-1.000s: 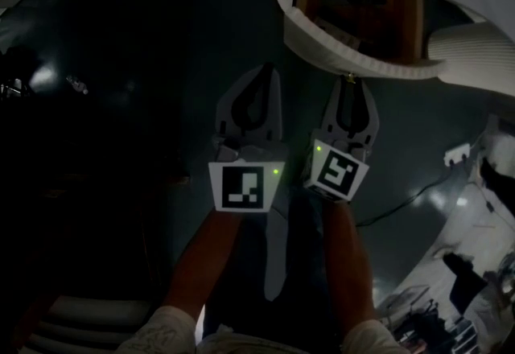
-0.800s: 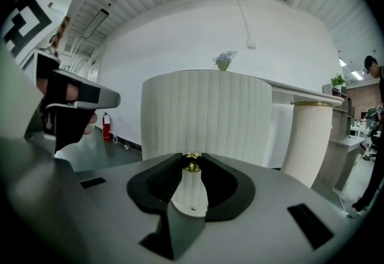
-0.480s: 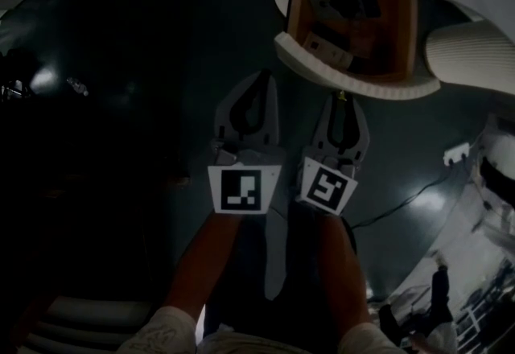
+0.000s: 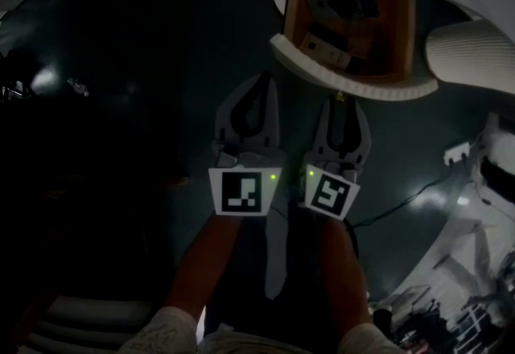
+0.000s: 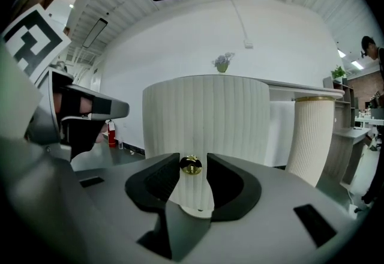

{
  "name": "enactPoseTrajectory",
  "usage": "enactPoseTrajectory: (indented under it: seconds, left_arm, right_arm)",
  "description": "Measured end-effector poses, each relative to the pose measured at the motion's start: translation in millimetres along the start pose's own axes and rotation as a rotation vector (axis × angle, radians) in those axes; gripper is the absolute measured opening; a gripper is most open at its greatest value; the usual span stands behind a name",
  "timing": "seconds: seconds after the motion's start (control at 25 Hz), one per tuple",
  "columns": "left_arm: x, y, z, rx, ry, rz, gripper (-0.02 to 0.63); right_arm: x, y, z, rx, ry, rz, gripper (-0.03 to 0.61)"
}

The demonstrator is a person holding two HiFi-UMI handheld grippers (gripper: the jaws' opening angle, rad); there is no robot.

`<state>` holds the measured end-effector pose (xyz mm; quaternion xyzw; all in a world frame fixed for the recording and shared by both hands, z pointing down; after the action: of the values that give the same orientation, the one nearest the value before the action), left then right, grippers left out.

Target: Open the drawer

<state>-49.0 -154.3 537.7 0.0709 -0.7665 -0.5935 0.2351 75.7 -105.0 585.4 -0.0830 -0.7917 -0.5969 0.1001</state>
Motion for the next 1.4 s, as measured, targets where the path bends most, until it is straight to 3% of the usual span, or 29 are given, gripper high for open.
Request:
enactPoseTrajectory:
  seconds: [0.44, 0.56, 0.84, 1.08, 1.4]
  left_arm:
    - [-12.6, -28.1, 8.8, -0.004, -0.001, -0.001, 0.002]
    - [-21.6, -53.4, 14.5, -0.025, 0.006, 0.001, 0.002]
    - [-47.8, -112.0, 24.6, -0.081, 0.019, 0.009, 0.002]
    - [-71.8, -157.3, 40.6, -0.09, 0.038, -0.007, 0.002]
    - [-97.2, -245.1, 64.7, -0.137, 0.05, -0.018, 0.002]
  right_arm:
    - [-17.8, -45.6, 22.2, -0.065, 0.009, 0.003, 0.13]
    - [-27.7, -71.9, 29.5, -0.082, 0.015, 0.006, 0.129]
    - [-50.8, -139.1, 41.0, -0.144, 0.011, 0.028, 0.006]
    - [-68.3, -192.3, 58.2, -0.184, 0.004, 0.034, 0.005]
    - [-88.0, -279.6, 87.5, -0.247, -0.02, 0.069, 0.006]
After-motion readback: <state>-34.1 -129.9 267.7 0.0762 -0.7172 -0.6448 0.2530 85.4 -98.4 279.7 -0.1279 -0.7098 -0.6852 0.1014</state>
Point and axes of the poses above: the fingertips, and each gripper's own axes: z backward along the fingers, x to its left, y out of its underside, the point moved 2 cm from there along z, backward along the fingers, and after that the axes turned 13 degrees about z, right-handed, at the moved point
